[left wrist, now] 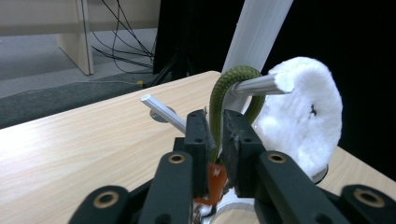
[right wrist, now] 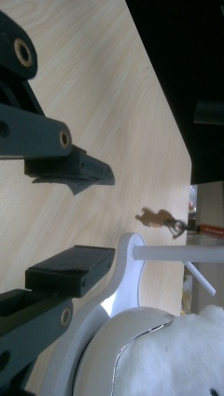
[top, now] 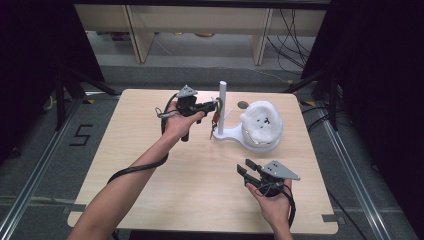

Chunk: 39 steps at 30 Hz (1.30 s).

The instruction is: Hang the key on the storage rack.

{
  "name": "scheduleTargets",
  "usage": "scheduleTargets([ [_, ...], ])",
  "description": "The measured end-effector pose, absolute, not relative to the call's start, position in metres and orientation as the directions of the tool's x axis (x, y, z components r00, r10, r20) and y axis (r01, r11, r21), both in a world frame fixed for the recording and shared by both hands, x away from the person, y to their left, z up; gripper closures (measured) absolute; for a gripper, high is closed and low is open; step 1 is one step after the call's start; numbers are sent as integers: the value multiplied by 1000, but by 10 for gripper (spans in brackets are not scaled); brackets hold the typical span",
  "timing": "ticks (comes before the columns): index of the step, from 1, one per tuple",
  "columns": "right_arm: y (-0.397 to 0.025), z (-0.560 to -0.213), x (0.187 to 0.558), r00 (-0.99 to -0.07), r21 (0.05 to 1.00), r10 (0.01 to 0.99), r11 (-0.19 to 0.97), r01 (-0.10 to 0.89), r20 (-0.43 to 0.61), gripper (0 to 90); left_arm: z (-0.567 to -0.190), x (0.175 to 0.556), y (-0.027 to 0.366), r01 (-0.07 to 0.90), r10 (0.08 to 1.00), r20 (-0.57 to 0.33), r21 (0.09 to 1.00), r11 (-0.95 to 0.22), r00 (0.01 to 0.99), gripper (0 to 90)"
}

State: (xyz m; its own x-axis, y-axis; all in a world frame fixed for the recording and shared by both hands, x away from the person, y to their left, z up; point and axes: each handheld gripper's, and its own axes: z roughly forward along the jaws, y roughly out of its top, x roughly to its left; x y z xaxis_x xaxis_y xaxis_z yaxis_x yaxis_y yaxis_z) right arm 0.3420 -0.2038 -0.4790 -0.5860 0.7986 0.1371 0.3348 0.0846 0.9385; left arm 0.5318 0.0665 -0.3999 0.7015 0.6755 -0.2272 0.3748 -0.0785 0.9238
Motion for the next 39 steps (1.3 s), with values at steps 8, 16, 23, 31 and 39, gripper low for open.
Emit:
scheduleTargets([
  [8, -205, -479, 341, -577, 937, 805, 86, 338, 135, 582, -394, 519, 78, 318, 696, -139, 939, -133, 704, 653],
  [16, -207, -477, 340, -564, 931, 810, 65, 360, 161, 578, -393, 496, 98, 258, 706, -52, 947, -189, 707, 576],
  [23, -212, -476, 342, -555, 935, 818, 67, 349, 148, 575, -387, 475, 120, 226, 711, -14, 953, -204, 703, 514],
  [31, -216, -475, 342, -548, 938, 826, 76, 338, 130, 571, -386, 453, 134, 213, 711, -3, 955, -207, 703, 436],
  [39, -220, -477, 343, -540, 938, 831, 72, 340, 133, 568, -388, 424, 159, 194, 733, 19, 960, -204, 680, 395],
])
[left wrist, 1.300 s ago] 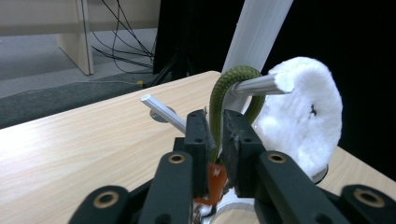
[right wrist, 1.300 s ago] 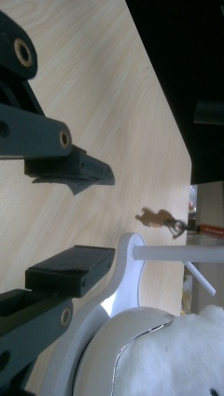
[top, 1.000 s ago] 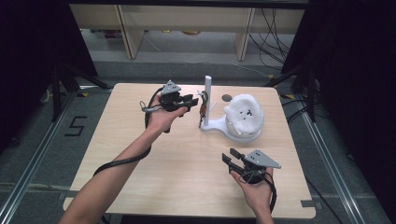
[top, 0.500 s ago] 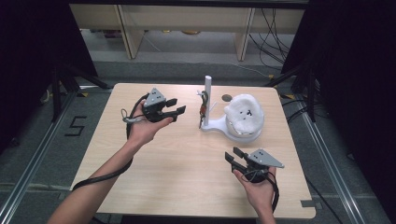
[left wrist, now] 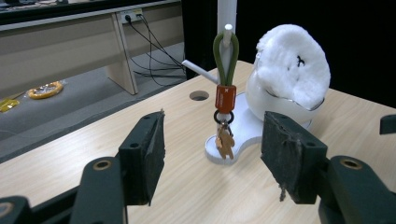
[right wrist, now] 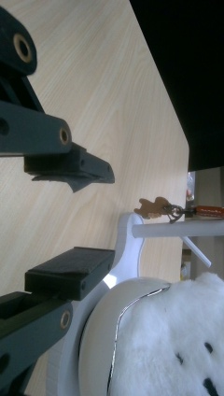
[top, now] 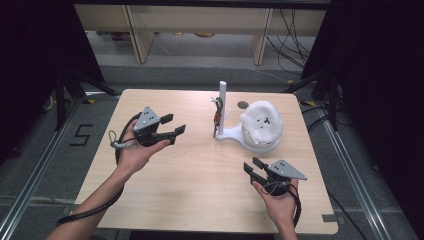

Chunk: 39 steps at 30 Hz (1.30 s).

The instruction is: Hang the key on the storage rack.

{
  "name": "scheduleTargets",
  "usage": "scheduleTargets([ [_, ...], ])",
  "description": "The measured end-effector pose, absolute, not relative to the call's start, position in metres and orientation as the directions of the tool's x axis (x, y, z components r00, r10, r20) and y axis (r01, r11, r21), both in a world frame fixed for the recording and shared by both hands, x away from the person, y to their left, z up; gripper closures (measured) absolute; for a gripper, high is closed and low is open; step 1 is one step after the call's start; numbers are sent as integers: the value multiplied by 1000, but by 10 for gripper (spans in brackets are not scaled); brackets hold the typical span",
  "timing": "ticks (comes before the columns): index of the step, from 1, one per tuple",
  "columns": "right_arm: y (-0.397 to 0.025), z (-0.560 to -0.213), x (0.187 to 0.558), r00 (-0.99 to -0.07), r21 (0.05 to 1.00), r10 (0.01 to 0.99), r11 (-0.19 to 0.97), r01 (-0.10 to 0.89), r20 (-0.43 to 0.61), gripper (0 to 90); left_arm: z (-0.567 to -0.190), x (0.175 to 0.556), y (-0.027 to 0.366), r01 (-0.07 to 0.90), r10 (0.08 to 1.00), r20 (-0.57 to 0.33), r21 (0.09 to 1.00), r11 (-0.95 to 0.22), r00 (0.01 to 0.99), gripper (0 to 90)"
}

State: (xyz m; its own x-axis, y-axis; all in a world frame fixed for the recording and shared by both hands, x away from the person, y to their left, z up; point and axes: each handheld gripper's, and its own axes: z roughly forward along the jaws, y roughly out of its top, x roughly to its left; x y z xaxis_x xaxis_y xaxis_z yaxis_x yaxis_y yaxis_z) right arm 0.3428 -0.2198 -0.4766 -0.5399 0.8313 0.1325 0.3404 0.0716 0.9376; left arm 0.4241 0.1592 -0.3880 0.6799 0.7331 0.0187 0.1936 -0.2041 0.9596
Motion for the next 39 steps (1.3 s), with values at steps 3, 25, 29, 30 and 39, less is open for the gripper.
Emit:
scheduleTargets([
  [3, -222, -476, 343, -534, 934, 832, 58, 353, 150, 566, -393, 416, 168, 192, 739, 16, 962, -196, 674, 390],
  [25, -236, -482, 344, -493, 928, 858, 57, 368, 143, 555, -473, 354, 226, 219, 837, 3, 965, -147, 547, 375],
  [29, -239, -485, 344, -482, 926, 866, 62, 372, 136, 552, -491, 349, 234, 253, 854, -10, 957, -143, 519, 373],
  [30, -240, -487, 345, -477, 927, 868, 55, 372, 140, 551, -496, 348, 236, 255, 856, -8, 956, -145, 516, 373],
  [39, -244, -493, 346, -471, 924, 870, 50, 380, 146, 543, -519, 343, 240, 255, 860, -14, 957, -136, 510, 369],
])
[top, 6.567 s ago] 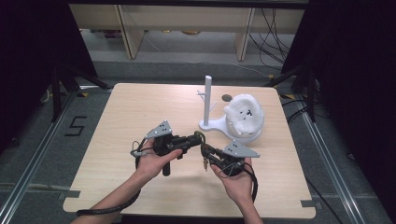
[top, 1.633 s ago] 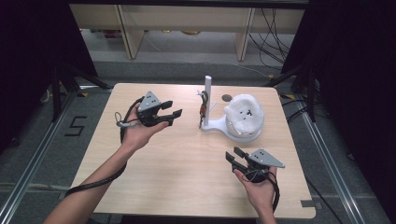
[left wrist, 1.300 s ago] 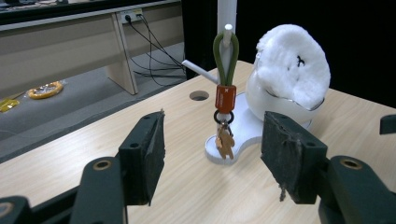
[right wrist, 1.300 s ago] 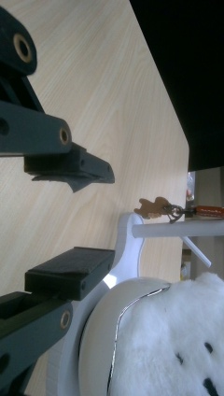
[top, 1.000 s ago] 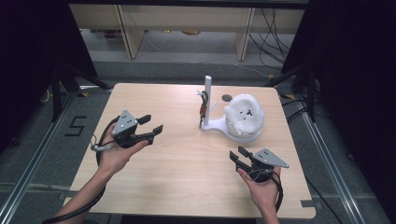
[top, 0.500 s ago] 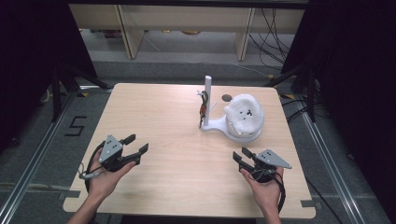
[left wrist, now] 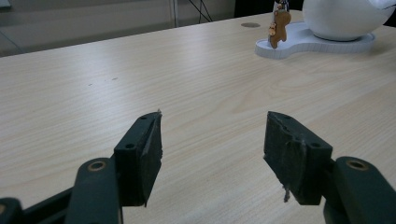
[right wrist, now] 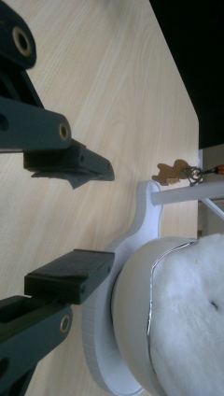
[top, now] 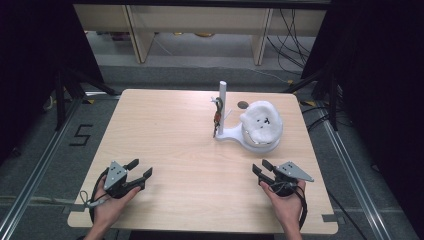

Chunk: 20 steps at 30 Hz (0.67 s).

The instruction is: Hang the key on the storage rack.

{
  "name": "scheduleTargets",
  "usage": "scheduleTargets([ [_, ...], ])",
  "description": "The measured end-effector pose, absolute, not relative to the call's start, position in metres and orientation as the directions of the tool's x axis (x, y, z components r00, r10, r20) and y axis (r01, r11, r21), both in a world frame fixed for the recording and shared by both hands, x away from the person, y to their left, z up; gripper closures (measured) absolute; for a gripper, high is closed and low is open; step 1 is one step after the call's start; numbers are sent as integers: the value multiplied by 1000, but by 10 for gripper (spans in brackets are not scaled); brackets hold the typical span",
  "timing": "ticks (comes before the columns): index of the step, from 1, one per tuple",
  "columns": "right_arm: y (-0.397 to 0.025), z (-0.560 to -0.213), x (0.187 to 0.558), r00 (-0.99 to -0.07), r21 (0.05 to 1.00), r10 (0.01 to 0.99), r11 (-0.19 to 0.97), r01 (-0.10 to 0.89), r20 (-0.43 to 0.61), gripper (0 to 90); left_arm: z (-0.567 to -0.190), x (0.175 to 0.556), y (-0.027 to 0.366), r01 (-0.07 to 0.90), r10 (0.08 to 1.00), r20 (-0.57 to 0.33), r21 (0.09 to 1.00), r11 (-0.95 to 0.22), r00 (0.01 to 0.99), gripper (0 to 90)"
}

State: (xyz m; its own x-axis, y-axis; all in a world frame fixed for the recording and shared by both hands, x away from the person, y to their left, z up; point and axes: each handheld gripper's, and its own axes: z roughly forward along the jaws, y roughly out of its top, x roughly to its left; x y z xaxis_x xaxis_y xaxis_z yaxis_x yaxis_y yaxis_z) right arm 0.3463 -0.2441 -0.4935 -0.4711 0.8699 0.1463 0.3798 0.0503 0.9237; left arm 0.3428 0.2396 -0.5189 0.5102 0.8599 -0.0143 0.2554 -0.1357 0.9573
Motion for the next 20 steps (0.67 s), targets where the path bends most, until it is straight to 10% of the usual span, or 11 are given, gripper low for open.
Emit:
scheduleTargets([
  [20, -249, -503, 343, -455, 927, 877, 27, 374, 157, 533, -523, 341, 239, 253, 860, -14, 958, -135, 511, 364],
])
